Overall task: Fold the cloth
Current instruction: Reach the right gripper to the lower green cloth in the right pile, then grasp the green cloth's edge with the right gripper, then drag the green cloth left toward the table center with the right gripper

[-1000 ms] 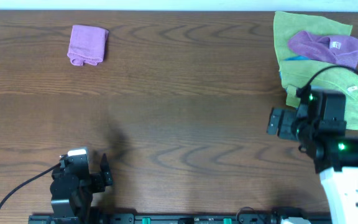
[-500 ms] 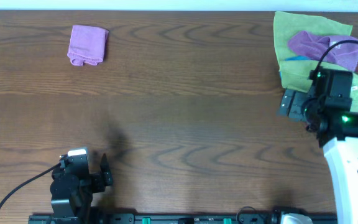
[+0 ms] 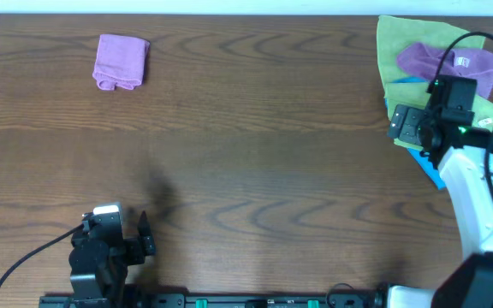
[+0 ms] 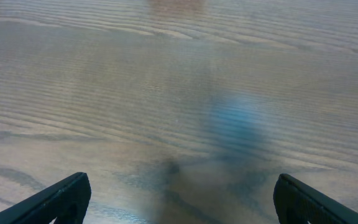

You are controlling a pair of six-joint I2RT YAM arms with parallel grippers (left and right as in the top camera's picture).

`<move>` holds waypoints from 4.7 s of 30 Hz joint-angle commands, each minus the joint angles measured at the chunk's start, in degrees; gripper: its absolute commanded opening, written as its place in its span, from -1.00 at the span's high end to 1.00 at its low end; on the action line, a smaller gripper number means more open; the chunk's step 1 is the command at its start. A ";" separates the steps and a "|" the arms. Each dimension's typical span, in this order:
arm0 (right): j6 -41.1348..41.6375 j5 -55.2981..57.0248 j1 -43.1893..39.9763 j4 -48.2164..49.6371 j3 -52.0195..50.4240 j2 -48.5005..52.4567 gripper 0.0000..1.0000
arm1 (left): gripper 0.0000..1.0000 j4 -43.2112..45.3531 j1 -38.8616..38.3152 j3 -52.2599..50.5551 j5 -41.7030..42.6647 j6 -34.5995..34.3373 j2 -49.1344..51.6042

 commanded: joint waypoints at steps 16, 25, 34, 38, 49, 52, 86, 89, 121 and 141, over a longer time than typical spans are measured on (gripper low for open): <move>-7.34 -0.94 -0.50 10.40 1.03 16.68 -0.98 | -0.91 -0.09 -0.33 -0.35 -0.50 0.35 -0.33; -7.34 -0.94 -1.01 15.78 1.03 19.08 -0.68 | -0.91 -0.09 -0.33 -0.35 -0.50 0.35 -0.33; -7.37 -1.60 -2.64 17.59 1.03 20.11 -0.61 | -0.91 -0.09 -0.33 -0.37 -0.50 0.35 -0.33; -7.39 -2.47 -3.28 18.23 1.03 20.90 -0.56 | -0.90 -0.09 -0.33 -0.35 -0.50 0.35 -0.33; -7.34 -3.89 -3.48 18.78 1.05 22.93 0.34 | -0.90 -0.09 -0.33 -0.35 -0.50 0.35 -0.33; -7.32 -3.69 -3.37 18.84 1.05 21.68 0.95 | -0.90 -0.09 -0.33 -0.35 -0.50 0.35 -0.33; -3.61 -4.72 26.32 -12.52 1.07 -21.05 0.97 | -0.91 -0.09 -0.33 -0.37 -0.50 0.35 -0.33; -2.58 -5.64 32.54 -11.98 1.07 -20.92 0.98 | -0.90 -0.09 -0.33 -0.37 -0.50 0.35 -0.33; -8.83 -7.98 38.42 -22.45 10.75 0.04 -0.20 | -0.90 -0.09 -0.33 -0.35 -0.50 0.35 -0.33; -7.32 -19.43 39.30 -21.49 6.91 -1.64 -0.81 | -0.91 -0.07 -0.33 -0.35 -0.50 0.35 -0.33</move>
